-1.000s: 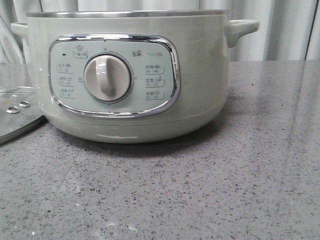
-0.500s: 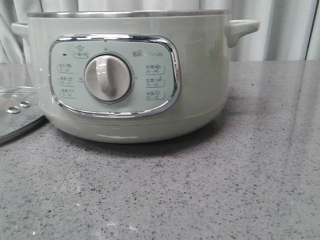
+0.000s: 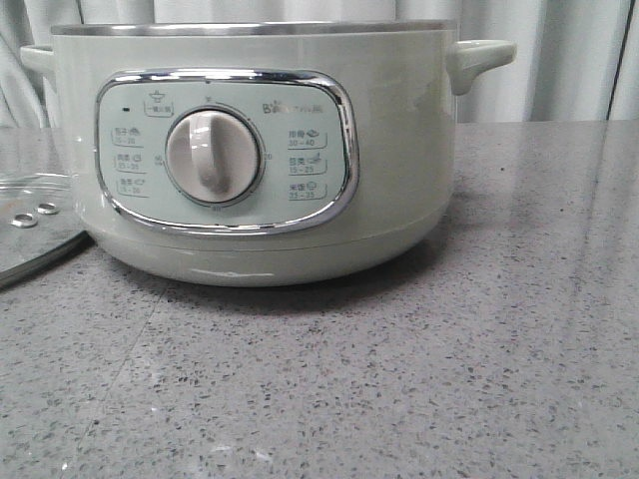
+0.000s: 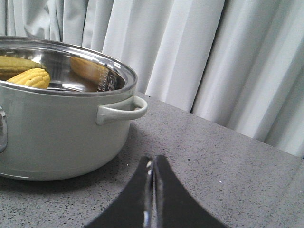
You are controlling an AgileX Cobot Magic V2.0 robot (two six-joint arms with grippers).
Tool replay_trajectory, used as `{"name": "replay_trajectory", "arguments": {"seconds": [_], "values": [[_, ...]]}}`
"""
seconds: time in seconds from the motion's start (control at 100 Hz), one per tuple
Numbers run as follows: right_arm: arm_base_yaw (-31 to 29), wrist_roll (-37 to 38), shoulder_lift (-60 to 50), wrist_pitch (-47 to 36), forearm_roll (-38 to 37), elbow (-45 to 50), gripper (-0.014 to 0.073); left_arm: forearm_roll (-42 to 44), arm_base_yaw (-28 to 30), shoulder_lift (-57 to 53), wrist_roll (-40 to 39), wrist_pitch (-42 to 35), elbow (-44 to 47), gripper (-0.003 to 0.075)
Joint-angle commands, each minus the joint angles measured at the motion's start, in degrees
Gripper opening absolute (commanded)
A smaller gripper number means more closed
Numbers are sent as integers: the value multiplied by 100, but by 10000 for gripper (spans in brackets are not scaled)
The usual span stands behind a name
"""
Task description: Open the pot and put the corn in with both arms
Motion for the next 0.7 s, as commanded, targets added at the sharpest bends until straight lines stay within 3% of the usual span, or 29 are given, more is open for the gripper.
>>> {"name": "replay_trajectory", "arguments": {"seconds": [0.0, 0.69], "values": [[-31, -13, 45, -470, -61, -148, -64, -44, -7, -172, -76, 381, 131, -20], [-31, -13, 45, -470, -61, -148, -64, -73, -7, -172, -76, 503, 131, -20]]}}
